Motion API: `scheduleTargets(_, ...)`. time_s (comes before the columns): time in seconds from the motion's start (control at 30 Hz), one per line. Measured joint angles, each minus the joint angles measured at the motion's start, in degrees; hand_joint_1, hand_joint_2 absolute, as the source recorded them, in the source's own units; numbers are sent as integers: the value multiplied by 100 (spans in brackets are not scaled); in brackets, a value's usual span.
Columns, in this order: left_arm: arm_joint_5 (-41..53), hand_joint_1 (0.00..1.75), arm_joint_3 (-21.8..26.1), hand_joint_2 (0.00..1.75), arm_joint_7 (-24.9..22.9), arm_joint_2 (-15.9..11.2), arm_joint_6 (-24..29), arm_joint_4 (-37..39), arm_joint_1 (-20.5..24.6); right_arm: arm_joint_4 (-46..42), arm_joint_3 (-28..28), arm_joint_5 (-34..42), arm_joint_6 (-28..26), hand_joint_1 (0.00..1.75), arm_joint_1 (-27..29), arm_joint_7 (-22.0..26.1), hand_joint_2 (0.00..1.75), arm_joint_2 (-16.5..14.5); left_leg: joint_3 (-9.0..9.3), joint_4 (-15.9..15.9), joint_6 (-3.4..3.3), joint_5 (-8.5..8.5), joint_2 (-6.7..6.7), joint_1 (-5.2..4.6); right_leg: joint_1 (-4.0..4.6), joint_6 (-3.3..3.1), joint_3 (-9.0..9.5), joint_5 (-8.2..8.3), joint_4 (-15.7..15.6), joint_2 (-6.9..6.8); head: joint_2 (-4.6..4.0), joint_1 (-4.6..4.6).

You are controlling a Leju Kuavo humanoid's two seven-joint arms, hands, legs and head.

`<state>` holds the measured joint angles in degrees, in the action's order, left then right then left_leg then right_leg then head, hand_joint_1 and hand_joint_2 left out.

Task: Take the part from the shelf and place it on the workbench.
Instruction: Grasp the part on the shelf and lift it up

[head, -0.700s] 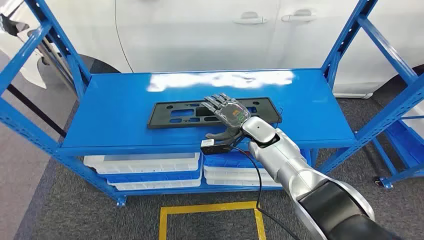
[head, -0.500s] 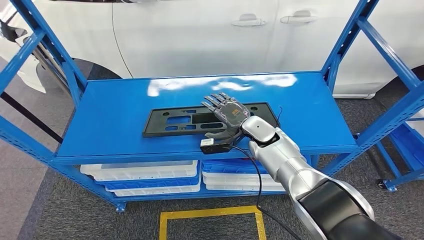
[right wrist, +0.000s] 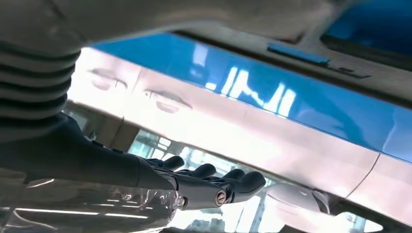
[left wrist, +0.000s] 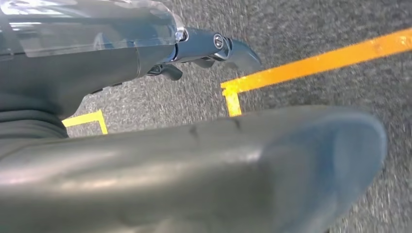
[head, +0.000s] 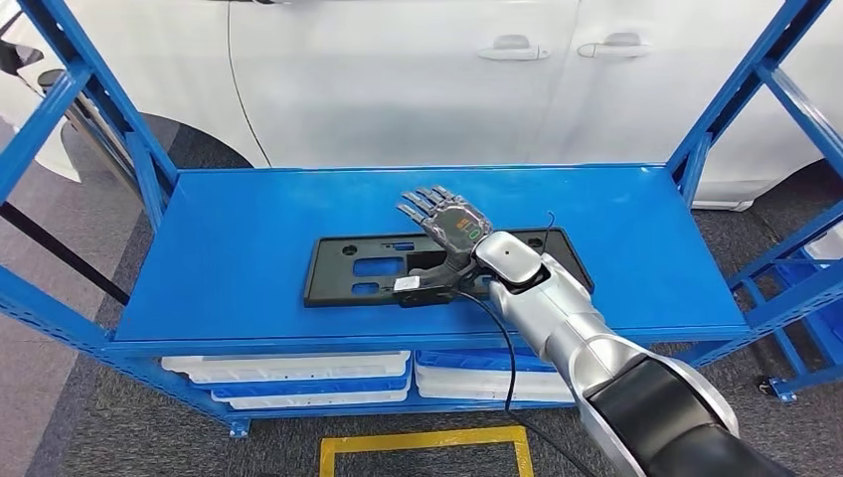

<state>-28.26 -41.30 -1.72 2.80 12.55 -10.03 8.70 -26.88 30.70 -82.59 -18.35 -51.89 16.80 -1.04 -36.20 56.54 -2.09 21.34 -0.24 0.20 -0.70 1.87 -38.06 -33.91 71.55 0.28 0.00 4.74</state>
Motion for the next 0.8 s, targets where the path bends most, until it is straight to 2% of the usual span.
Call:
scheduleTargets(0.03, -2, 0, -1, 0, 1, 0, -5, 0, -11, 32, 5, -22, -8, 0, 15, -34, 175, 1, 43, 5, 1, 40, -5, -4, -2, 0, -177, 65, 165, 0, 0, 0)
scheduleTargets(0.07, -8, 0, -1, 0, 7, 0, -19, 0, -23, 63, 15, -50, -14, 0, 24, -78, 175, 2, 94, 13, 4, 82, -12, -7, -1, -10, -245, 243, 106, 0, 0, 0)
scheduleTargets(0.13, -38, 0, 0, 0, 38, 3, -66, 0, -34, 110, 54, -124, -14, 0, 6, -177, 175, 12, 196, 28, 22, 164, -28, -16, 14, -72, -94, 805, -574, -1, 0, 0)
scheduleTargets(0.17, -56, 0, 1, 0, 56, 6, -88, 0, -32, 128, 77, -150, -16, 0, -16, -220, 175, 20, 228, 44, 42, 204, -33, -32, 30, -111, 25, 1012, -953, -4, 0, 0)
scheduleTargets(0.2, -72, 0, 1, 0, 68, 9, -100, -1, -29, 143, 96, -168, -19, 0, -40, -252, 175, 26, 244, 54, 66, 236, -36, -42, 45, -146, 114, 1136, -1227, -7, 0, 1)
scheduleTargets(0.27, -83, 0, 1, 0, 73, 13, -106, -1, -26, 164, 128, -176, -25, 0, -65, -282, 175, 31, 254, 61, 125, 280, -37, -49, 77, -199, 172, 1139, -1396, -6, 0, 1)
scheduleTargets(0.33, -80, 0, 1, 0, 68, 12, -103, -1, -28, 174, 145, -149, -38, 0, -71, -280, 175, 36, 260, 86, 186, 328, -30, -43, 61, -249, 200, 1133, -1428, 1, 0, 1)
scheduleTargets(0.37, -77, 0, 1, 0, 66, 11, -102, -1, -27, 176, 147, -123, -48, 0, -78, -270, 175, 38, 221, 201, 218, 407, -24, -39, 43, -278, 225, 1133, -1449, 0, 0, 1)
scheduleTargets(0.43, -73, 0, 0, 0, 62, 9, -101, -1, -26, 178, 148, -67, -66, 0, -89, -223, 175, 37, -39, 786, 277, 720, -16, -11, 24, -327, 272, 1123, -1476, -5, 0, 2)
scheduleTargets(0.5, -72, 0, -1, 0, 61, 9, -101, -1, -25, 181, 149, -20, -71, 0, -88, -172, 175, 34, -435, 1552, 320, 1024, -14, 18, 28, -348, 287, 1101, -1469, -5, 0, 2)
scheduleTargets(0.53, -72, 0, -1, 0, 61, 9, -101, -1, -28, 183, 149, -4, -71, 0, -87, -160, 131, 34, -558, 1744, 333, 1045, -14, 29, 29, -348, 292, 1089, -1463, -4, 0, 2)
scheduleTargets(0.57, -72, 0, -1, 0, 60, 9, -102, -1, -30, 184, 149, 7, -70, 0, -87, -155, 87, 34, -572, 1711, 339, 949, -13, 38, 30, -343, 301, 1075, -1455, -1, 0, 2)
scheduleTargets(0.6, -72, 0, -1, 0, 60, 9, -102, -1, -30, 184, 149, 16, -70, 0, -88, -152, 44, 34, -468, 1444, 336, 754, -12, 45, 30, -334, 315, 1059, -1447, 1, 0, 2)
scheduleTargets(0.63, -72, 0, -1, 0, 60, 9, -103, -1, -27, 183, 149, 22, -70, 0, -89, -148, 0, 33, -282, 1026, 324, 516, -11, 48, 30, -322, 334, 1040, -1438, 3, 0, 2)
scheduleTargets(0.7, -72, 0, -1, 0, 61, 8, -103, 0, -17, 183, 149, 31, -70, 0, -95, -133, 0, 32, 60, 296, 273, 228, -12, 30, 53, -282, 355, 1006, -1418, 7, 0, 1)
scheduleTargets(0.73, -72, 0, -2, 0, 61, 7, -103, 0, -14, 183, 149, 33, -69, 0, -97, -126, 0, 32, 139, 128, 245, 191, -14, 18, 60, -257, 355, 996, -1412, 8, 0, 1)
scheduleTargets(0.8, -72, 0, -3, 0, 62, 7, -103, -1, -13, 182, 150, 34, -67, 0, -101, -115, 0, 30, 164, 70, 183, 199, -20, 6, 63, -199, 354, 990, -1416, 7, 0, 0)
